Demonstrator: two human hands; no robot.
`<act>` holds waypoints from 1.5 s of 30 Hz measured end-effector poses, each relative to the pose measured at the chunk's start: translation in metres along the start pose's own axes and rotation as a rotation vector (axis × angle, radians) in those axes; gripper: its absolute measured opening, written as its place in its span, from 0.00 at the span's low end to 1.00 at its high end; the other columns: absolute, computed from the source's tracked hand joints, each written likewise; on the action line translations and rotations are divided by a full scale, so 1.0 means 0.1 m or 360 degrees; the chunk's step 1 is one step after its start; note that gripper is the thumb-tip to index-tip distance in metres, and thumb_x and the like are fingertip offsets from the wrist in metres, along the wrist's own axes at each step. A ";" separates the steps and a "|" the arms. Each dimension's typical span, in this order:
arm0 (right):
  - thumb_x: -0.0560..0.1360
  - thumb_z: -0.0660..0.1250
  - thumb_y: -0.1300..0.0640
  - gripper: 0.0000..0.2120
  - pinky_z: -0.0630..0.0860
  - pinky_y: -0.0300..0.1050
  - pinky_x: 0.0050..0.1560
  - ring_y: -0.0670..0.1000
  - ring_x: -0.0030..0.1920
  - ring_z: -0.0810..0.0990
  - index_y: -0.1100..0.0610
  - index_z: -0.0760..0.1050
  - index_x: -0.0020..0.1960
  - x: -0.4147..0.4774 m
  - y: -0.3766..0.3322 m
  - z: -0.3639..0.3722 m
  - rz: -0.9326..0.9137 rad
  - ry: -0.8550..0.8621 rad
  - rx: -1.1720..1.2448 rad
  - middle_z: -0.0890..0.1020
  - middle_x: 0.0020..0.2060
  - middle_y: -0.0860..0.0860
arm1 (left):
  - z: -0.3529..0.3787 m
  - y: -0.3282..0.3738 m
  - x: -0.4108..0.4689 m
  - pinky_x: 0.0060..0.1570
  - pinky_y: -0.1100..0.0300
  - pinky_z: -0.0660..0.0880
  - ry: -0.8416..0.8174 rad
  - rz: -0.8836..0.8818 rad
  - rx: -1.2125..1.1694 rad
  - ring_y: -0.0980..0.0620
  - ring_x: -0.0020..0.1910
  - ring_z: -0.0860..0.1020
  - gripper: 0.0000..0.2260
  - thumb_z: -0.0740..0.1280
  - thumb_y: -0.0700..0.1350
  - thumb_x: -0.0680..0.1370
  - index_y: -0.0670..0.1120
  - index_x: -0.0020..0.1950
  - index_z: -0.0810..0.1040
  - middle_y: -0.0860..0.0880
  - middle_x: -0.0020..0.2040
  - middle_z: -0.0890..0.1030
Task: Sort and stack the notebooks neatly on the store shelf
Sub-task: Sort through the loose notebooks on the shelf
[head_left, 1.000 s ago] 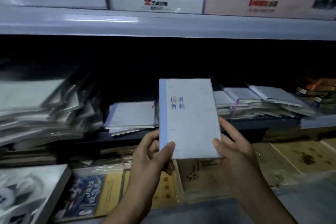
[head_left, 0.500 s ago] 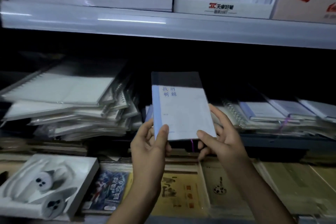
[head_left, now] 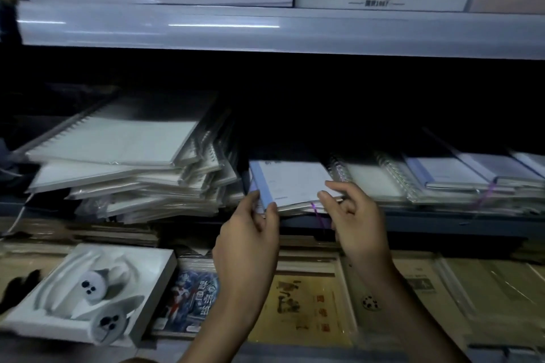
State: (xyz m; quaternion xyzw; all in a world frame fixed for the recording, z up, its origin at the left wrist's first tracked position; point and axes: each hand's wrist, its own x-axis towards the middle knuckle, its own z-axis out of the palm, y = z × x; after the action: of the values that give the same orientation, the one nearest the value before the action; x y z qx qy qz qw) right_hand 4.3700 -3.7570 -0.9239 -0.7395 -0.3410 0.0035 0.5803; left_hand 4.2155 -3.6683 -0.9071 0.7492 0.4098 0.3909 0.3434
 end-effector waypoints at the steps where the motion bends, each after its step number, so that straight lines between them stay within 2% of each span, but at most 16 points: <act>1: 0.80 0.69 0.47 0.14 0.73 0.57 0.30 0.53 0.27 0.75 0.47 0.78 0.64 -0.02 0.00 0.01 -0.0004 -0.0005 -0.0006 0.76 0.26 0.54 | 0.01 0.00 -0.01 0.31 0.56 0.73 0.0016 -0.0001 -0.0025 0.59 0.34 0.79 0.20 0.66 0.56 0.83 0.55 0.75 0.75 0.55 0.31 0.79; 3: 0.80 0.68 0.47 0.15 0.76 0.56 0.33 0.53 0.28 0.78 0.47 0.77 0.66 -0.05 -0.01 0.01 0.0004 -0.0032 0.0004 0.78 0.27 0.53 | 0.02 0.01 -0.03 0.33 0.53 0.77 0.0051 0.0026 -0.0070 0.59 0.32 0.79 0.17 0.67 0.53 0.83 0.56 0.72 0.77 0.56 0.33 0.80; 8: 0.78 0.72 0.47 0.23 0.80 0.54 0.37 0.50 0.32 0.81 0.45 0.74 0.72 -0.14 -0.05 -0.07 -0.0046 -0.0125 -0.0132 0.80 0.30 0.51 | 0.04 0.10 -0.14 0.32 0.60 0.69 0.0007 0.0219 -0.0070 0.60 0.36 0.79 0.12 0.68 0.50 0.83 0.58 0.66 0.79 0.59 0.37 0.79; 11: 0.77 0.74 0.49 0.24 0.79 0.47 0.37 0.46 0.32 0.79 0.44 0.75 0.71 -0.22 -0.06 -0.21 -0.0071 -0.0067 -0.0259 0.79 0.31 0.47 | 0.11 0.15 -0.21 0.33 0.61 0.71 -0.0023 0.0394 -0.0030 0.60 0.37 0.78 0.11 0.69 0.49 0.83 0.56 0.65 0.81 0.57 0.34 0.78; 13: 0.77 0.75 0.50 0.22 0.77 0.40 0.35 0.45 0.32 0.79 0.46 0.77 0.69 -0.27 -0.08 -0.33 -0.0107 -0.0004 -0.0310 0.79 0.31 0.45 | 0.17 0.18 -0.25 0.38 0.59 0.74 -0.0055 0.0509 -0.0021 0.60 0.39 0.78 0.12 0.69 0.49 0.82 0.55 0.65 0.81 0.59 0.38 0.78; 15: 0.76 0.75 0.50 0.21 0.76 0.38 0.36 0.44 0.35 0.79 0.46 0.77 0.69 -0.32 -0.10 -0.49 -0.0147 0.0077 -0.0407 0.78 0.32 0.44 | 0.27 0.22 -0.30 0.43 0.57 0.77 -0.0128 0.0613 -0.0027 0.60 0.44 0.78 0.12 0.68 0.49 0.82 0.54 0.66 0.80 0.60 0.44 0.78; 18: 0.77 0.73 0.46 0.23 0.79 0.43 0.43 0.43 0.44 0.78 0.46 0.76 0.70 -0.40 -0.08 -0.77 -0.0194 0.0231 -0.0595 0.78 0.42 0.42 | 0.44 0.24 -0.44 0.50 0.53 0.79 -0.0239 0.0787 0.0004 0.58 0.51 0.78 0.12 0.68 0.49 0.83 0.53 0.67 0.79 0.59 0.51 0.78; 21: 0.77 0.72 0.44 0.23 0.79 0.50 0.52 0.48 0.54 0.78 0.49 0.76 0.69 -0.47 -0.04 -1.10 -0.0267 0.0349 -0.0823 0.79 0.52 0.45 | 0.64 0.30 -0.60 0.54 0.51 0.79 -0.0299 0.0950 0.0067 0.54 0.58 0.79 0.14 0.68 0.50 0.83 0.52 0.68 0.79 0.56 0.57 0.79; 24: 0.77 0.72 0.44 0.23 0.77 0.56 0.58 0.53 0.60 0.77 0.51 0.77 0.69 -0.51 0.03 -1.43 -0.0256 0.0445 -0.1011 0.79 0.58 0.49 | 0.85 0.41 -0.76 0.53 0.51 0.77 -0.0291 0.1163 0.0154 0.51 0.56 0.79 0.14 0.66 0.50 0.83 0.50 0.67 0.79 0.54 0.58 0.79; 28: 0.76 0.72 0.43 0.25 0.74 0.55 0.63 0.56 0.63 0.74 0.51 0.76 0.70 -0.55 0.17 -1.81 -0.0059 0.0536 -0.1177 0.78 0.61 0.51 | 1.21 0.61 -0.97 0.47 0.50 0.73 -0.0149 0.1420 0.0324 0.46 0.49 0.78 0.13 0.67 0.46 0.80 0.47 0.65 0.81 0.49 0.53 0.80; 31: 0.76 0.72 0.44 0.26 0.73 0.58 0.65 0.59 0.65 0.74 0.51 0.75 0.71 -0.56 0.29 -2.11 0.0134 0.0615 -0.1233 0.77 0.62 0.54 | 1.52 0.90 -1.05 0.46 0.49 0.72 -0.0194 0.1551 0.0486 0.44 0.48 0.78 0.16 0.63 0.47 0.79 0.47 0.65 0.80 0.48 0.51 0.79; 34: 0.76 0.71 0.44 0.26 0.73 0.58 0.64 0.61 0.64 0.75 0.53 0.75 0.71 -0.58 0.37 -2.38 0.0302 0.0702 -0.1237 0.78 0.62 0.56 | 1.85 1.24 -0.98 0.51 0.47 0.73 -0.0287 0.1743 0.0583 0.42 0.53 0.77 0.20 0.63 0.49 0.77 0.46 0.68 0.77 0.46 0.54 0.78; 38: 0.76 0.71 0.42 0.28 0.72 0.58 0.65 0.61 0.65 0.74 0.54 0.74 0.72 -0.60 0.48 -2.69 0.0462 0.0747 -0.1240 0.77 0.64 0.57 | 2.29 1.66 -0.84 0.64 0.44 0.70 -0.0248 0.2049 0.0679 0.38 0.64 0.75 0.26 0.69 0.46 0.74 0.45 0.73 0.74 0.41 0.65 0.78; 41: 0.76 0.71 0.42 0.29 0.72 0.59 0.65 0.62 0.66 0.74 0.54 0.73 0.72 -0.64 0.53 -2.86 0.0539 0.0771 -0.1228 0.77 0.65 0.58 | 2.58 1.94 -0.79 0.73 0.39 0.67 -0.0203 0.2151 0.0852 0.36 0.75 0.69 0.32 0.64 0.46 0.77 0.45 0.81 0.64 0.38 0.75 0.71; 43: 0.76 0.71 0.42 0.29 0.72 0.58 0.66 0.61 0.66 0.73 0.54 0.73 0.72 -0.67 0.56 -2.95 0.0573 0.0775 -0.1230 0.76 0.65 0.58 | 2.75 2.06 -0.75 0.73 0.41 0.67 -0.0127 0.2208 0.1047 0.36 0.76 0.69 0.31 0.61 0.45 0.80 0.43 0.83 0.60 0.38 0.77 0.70; 45: 0.77 0.70 0.43 0.28 0.72 0.58 0.65 0.61 0.66 0.73 0.54 0.73 0.72 -0.69 0.57 -3.01 0.0587 0.0788 -0.1230 0.76 0.65 0.58 | 2.88 2.13 -0.75 0.68 0.45 0.72 -0.0039 0.2288 0.1237 0.39 0.70 0.74 0.28 0.60 0.43 0.81 0.40 0.81 0.64 0.40 0.71 0.75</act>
State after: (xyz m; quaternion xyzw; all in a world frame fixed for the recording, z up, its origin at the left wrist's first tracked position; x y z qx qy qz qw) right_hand 4.4664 -4.0553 -0.9016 -0.9274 -0.0327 -0.1962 0.3169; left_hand 4.5124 -3.8813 -0.8842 0.8988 -0.0685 0.3375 -0.2712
